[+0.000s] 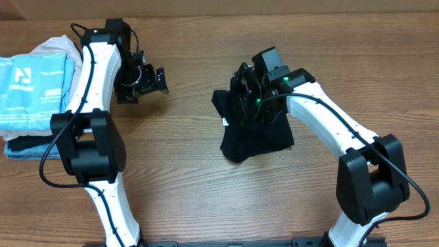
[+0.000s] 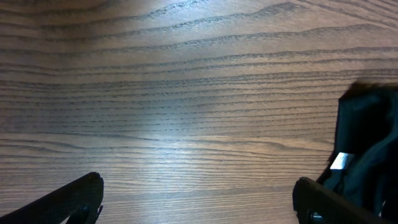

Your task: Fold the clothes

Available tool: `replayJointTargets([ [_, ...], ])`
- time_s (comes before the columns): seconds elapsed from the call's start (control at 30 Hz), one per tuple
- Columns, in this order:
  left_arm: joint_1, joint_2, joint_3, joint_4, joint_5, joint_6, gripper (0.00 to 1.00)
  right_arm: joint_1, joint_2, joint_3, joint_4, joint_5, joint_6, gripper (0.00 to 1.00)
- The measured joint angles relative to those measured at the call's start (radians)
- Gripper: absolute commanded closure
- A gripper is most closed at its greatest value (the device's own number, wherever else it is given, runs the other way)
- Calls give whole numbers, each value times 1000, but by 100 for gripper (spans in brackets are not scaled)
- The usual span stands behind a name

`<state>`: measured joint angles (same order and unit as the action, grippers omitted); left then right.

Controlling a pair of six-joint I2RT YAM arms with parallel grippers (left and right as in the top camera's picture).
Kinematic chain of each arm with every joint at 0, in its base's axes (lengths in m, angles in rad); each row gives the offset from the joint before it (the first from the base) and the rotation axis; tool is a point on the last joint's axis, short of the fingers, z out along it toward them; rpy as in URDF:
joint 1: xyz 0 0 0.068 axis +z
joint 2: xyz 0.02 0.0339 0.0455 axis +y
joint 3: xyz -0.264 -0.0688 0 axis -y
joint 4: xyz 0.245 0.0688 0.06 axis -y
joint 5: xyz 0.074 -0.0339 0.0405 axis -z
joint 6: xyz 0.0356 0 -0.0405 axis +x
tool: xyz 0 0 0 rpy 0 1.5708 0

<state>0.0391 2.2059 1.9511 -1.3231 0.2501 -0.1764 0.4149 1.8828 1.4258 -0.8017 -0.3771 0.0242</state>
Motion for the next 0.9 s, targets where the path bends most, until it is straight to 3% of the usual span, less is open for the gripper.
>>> replayJointTargets([
  [0.07, 0, 0, 0, 0, 0, 0, 0, 0, 0, -8, 13, 0, 14, 90],
  [0.33, 0, 0, 0, -2, 0, 0, 0, 0, 0, -11, 23, -18, 68, 90],
  [0.4, 0, 0, 0, -5, 0, 0, 0, 0, 0, -11, 13, -39, 74, 68],
  [0.43, 0, 0, 0, -5, 0, 0, 0, 0, 0, -11, 12, -76, 85, 48],
  [0.47, 0, 0, 0, -5, 0, 0, 0, 0, 0, -11, 13, -105, 80, 41],
  [0.6, 0, 0, 0, -5, 0, 0, 0, -8, 0, -10, 3, -290, 62, 43],
  [0.63, 0, 0, 0, -7, 0, 0, 0, -26, 0, 1, -33, -308, 51, 50],
  [0.67, 0, 0, 0, -10, 0, 0, 0, -43, 0, 13, -55, -317, 47, 67],
  [0.7, 0, 0, 0, -9, 0, 0, 19, -95, 0, 32, -106, -324, 35, 87],
  [0.73, 0, 0, 0, -9, 0, 0, 81, -144, 0, 41, -131, -323, 34, 94],
  [0.77, 0, 0, 0, -7, 2, 0, 96, -181, 0, 46, -190, -304, 12, 96],
  [0.9, -41, 0, 0, 61, 139, 27, 96, -184, 0, 47, -221, -135, -29, 96],
])
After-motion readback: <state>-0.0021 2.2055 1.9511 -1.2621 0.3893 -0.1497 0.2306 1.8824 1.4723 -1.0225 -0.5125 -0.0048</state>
